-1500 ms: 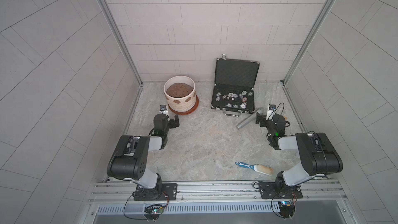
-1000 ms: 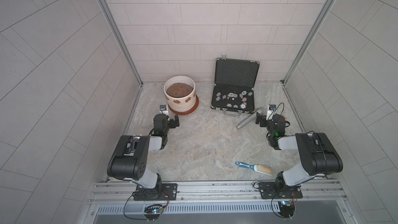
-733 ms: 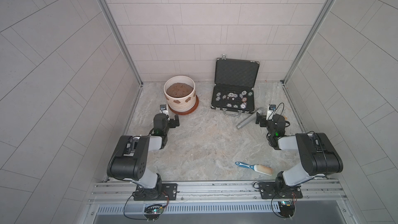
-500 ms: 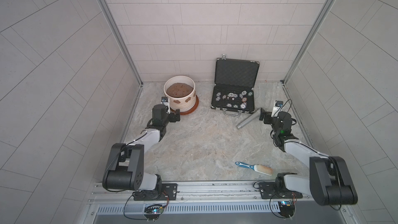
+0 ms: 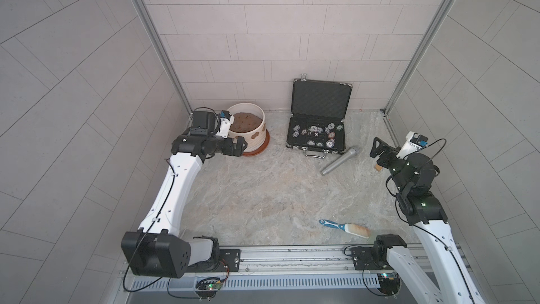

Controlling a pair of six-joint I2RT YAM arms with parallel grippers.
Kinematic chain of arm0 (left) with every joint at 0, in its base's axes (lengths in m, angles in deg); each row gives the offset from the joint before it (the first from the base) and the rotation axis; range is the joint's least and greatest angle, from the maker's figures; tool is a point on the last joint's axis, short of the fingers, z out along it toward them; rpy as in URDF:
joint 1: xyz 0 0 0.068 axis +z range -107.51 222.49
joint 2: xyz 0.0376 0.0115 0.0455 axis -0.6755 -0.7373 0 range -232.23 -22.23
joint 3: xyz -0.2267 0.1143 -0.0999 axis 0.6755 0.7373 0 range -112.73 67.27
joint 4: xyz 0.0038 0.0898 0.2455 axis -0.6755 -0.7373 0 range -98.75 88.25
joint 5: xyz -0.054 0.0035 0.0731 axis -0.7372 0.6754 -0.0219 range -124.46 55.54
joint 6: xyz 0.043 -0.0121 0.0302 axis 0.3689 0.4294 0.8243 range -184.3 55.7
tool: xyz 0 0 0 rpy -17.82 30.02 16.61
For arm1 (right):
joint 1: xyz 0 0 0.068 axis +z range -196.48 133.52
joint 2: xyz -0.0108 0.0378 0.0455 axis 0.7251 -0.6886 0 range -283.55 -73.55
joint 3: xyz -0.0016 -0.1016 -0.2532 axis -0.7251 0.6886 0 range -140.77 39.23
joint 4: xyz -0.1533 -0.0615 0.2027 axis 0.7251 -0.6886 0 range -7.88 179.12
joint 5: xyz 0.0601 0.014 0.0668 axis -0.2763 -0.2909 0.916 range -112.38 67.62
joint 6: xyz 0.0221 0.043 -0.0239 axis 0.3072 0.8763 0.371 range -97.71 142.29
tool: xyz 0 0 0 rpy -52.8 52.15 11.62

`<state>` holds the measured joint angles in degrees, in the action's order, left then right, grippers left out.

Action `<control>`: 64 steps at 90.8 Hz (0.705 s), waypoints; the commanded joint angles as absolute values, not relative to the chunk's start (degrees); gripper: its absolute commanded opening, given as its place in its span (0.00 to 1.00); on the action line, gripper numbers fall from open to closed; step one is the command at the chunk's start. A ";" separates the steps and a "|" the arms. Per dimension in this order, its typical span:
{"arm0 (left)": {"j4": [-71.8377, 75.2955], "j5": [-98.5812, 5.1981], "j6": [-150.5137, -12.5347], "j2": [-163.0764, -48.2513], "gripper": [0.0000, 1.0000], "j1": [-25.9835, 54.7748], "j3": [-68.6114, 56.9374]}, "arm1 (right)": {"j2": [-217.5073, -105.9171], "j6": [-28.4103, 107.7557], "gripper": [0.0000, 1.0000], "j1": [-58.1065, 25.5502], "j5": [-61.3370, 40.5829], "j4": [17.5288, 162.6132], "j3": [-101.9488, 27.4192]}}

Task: Scrub the dried mud off the ceramic pot
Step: Move the pot to the center of the board.

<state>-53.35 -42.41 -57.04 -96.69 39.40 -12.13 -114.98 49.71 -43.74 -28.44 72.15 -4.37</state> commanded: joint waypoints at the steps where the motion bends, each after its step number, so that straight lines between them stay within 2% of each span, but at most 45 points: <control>1: -66.56 -31.30 -59.62 -98.42 1.00 40.17 -16.58 | -118.77 47.50 1.00 -35.80 -31.95 63.67 -7.15; 9: -68.94 -26.68 -62.22 -101.11 1.00 40.66 -21.46 | -123.30 45.70 1.00 -24.11 -40.35 63.05 -8.98; 13: -69.50 -24.70 -63.89 -102.25 0.90 40.96 -23.43 | -127.15 46.76 1.00 -19.48 -42.99 61.74 -10.54; 17: -69.87 -23.86 -65.13 -103.31 0.86 41.00 -25.04 | -130.82 48.14 1.00 -15.45 -44.55 61.29 -12.42; 31: -70.84 -21.84 -68.87 -107.42 0.91 41.09 -30.80 | -140.87 48.78 1.00 -2.39 -46.14 66.74 -17.30; 44: -71.79 -20.74 -71.19 -113.27 0.92 41.65 -36.85 | -148.48 49.35 1.00 3.90 -44.09 65.67 -24.52; 64: -73.94 -18.64 -72.73 -124.84 0.82 41.62 -47.23 | -150.14 53.99 1.00 5.42 -41.02 64.53 -25.41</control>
<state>-70.83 -20.53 -71.00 -120.27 41.26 -43.19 -150.60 50.71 5.31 -41.93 65.53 -25.13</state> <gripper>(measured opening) 0.849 0.999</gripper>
